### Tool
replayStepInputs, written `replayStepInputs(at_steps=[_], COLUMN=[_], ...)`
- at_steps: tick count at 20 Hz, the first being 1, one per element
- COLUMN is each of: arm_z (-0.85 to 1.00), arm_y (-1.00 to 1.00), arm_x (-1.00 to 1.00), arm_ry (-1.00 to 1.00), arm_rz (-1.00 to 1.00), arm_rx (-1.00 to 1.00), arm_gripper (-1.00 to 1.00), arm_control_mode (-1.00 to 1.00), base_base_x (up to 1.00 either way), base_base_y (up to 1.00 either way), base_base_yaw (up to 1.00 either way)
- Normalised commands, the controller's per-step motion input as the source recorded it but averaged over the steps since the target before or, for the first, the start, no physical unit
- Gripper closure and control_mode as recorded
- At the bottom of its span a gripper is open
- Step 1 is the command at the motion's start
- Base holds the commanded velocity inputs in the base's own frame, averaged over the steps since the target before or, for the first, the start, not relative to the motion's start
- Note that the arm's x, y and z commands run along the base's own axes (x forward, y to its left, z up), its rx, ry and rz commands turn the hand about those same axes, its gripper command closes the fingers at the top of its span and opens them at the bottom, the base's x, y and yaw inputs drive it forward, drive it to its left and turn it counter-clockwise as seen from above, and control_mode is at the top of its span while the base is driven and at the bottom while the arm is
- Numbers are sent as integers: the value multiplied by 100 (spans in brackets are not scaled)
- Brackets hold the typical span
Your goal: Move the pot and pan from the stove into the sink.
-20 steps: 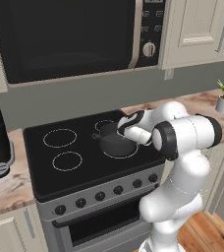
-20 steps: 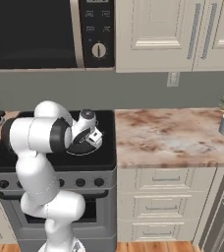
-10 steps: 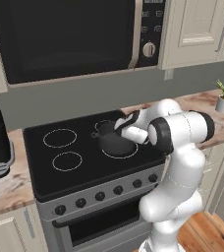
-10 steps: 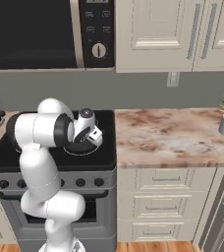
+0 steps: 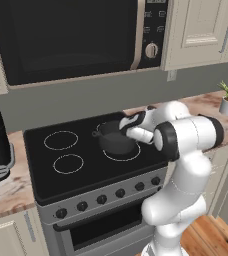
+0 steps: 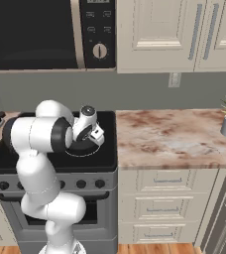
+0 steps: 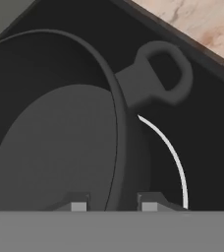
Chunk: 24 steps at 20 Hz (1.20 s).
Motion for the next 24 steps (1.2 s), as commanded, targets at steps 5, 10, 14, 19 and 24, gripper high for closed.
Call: replayStepInputs(at_steps=[5,10,14,19,24], arm_z=[62,70,60,47,34], arm_y=[-8,-5,-7,-9,-10], arm_x=[-33,-57,-78,-98,-98], arm_ry=[11,12,7,1,0], arm_rz=[-1,2,6,11,16], arm_rx=[0,-2,-3,0,0], arm_gripper=[100,100,100,100,100], arm_control_mode=[-100,-100,-100,-100,-100], base_base_x=[0,0,0,0,0], base_base_y=[0,0,0,0,0], base_base_yaw=[0,0,0,0,0])
